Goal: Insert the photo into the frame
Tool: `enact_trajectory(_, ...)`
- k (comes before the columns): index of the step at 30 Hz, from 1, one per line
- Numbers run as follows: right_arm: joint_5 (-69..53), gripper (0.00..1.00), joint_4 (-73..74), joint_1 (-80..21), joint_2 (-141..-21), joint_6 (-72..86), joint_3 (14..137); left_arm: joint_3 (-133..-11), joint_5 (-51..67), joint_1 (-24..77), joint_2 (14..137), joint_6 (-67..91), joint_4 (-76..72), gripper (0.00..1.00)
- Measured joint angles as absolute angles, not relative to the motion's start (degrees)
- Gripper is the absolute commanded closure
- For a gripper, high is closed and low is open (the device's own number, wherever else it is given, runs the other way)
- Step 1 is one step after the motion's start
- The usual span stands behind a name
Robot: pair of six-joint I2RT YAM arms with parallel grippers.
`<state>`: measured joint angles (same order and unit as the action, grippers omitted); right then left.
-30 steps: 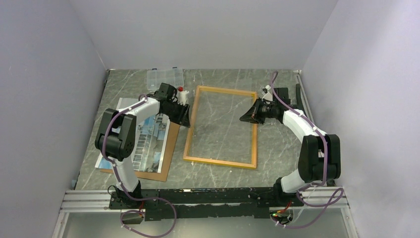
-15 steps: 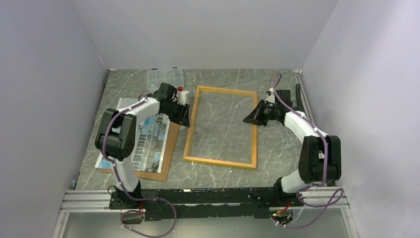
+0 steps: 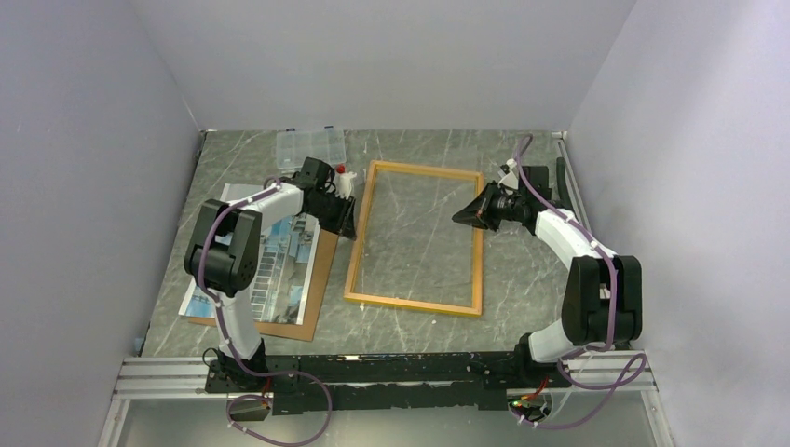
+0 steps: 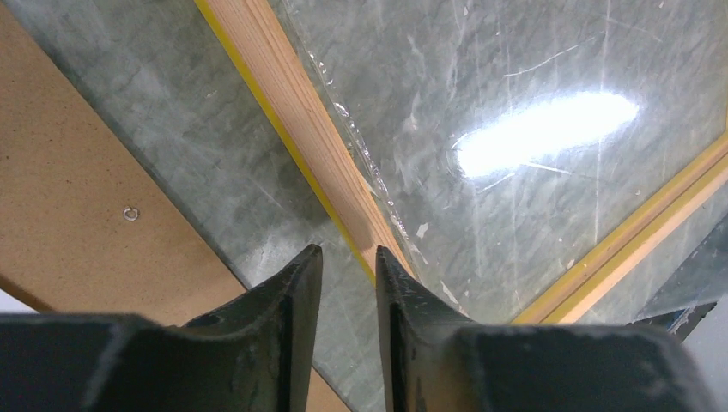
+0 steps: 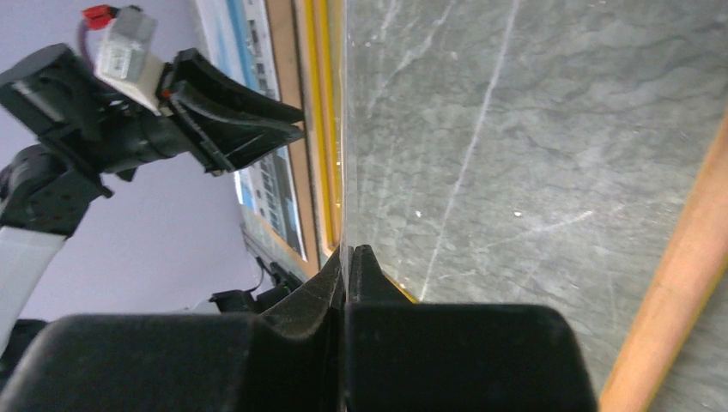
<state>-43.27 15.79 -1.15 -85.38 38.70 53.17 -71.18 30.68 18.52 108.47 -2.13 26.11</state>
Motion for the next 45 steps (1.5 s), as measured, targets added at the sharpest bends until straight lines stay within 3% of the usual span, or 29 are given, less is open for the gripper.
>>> enact_trajectory(19, -47.62, 1.00, 7.88, -3.86, -80.62, 46.76, 52.12, -71.18, 31.44, 18.50, 109.51, -2.11, 25.89, 0.83)
enact_trajectory(45, -48.05, 1.00, 13.19, -4.58, -83.70, 37.74, 58.92, -71.18, 31.75, 18.52, 109.51, -2.07, 25.91, 0.91)
